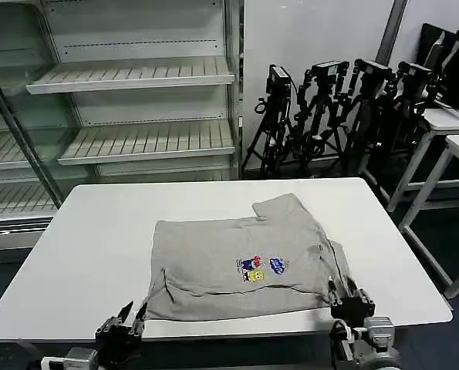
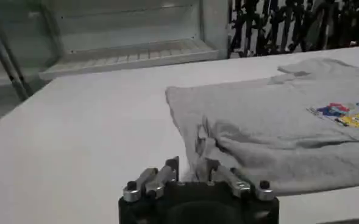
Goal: Fold and organize the clothes.
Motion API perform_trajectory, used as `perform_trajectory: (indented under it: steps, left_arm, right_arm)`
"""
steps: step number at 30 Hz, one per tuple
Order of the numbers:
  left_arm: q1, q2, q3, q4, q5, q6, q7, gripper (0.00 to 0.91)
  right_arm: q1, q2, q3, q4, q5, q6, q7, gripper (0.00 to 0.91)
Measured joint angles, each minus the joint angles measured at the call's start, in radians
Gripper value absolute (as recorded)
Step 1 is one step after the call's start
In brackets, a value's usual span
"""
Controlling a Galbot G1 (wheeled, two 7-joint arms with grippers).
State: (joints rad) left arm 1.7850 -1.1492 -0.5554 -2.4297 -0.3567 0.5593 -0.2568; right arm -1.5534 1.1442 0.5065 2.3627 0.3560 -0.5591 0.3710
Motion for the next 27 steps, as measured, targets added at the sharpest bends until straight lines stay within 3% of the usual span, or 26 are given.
perform_trajectory:
  steps: [8,17,27]
  left_arm:
    - [-0.102,0.043,-0.005,0.016,-0.068,0.007,-0.008,0.907]
    - [-0.374,0.103,0.08,0.208,-0.181,0.014,-0.024,0.907]
    - [-0.68,0.108,0.235,0.477,-0.216,0.016,-0.03,0.907]
  right_arm:
    - [0.181,-0.007,-0.038,-0.092,0.053,-0.012,0.017,0.907]
    - [0.5,0.014,-0.157,-0.37,0.089,-0.017,0.001,0.907]
    - [0.805,0.056,-0.258,-0.698,0.089,-0.018,-0.042,0.907]
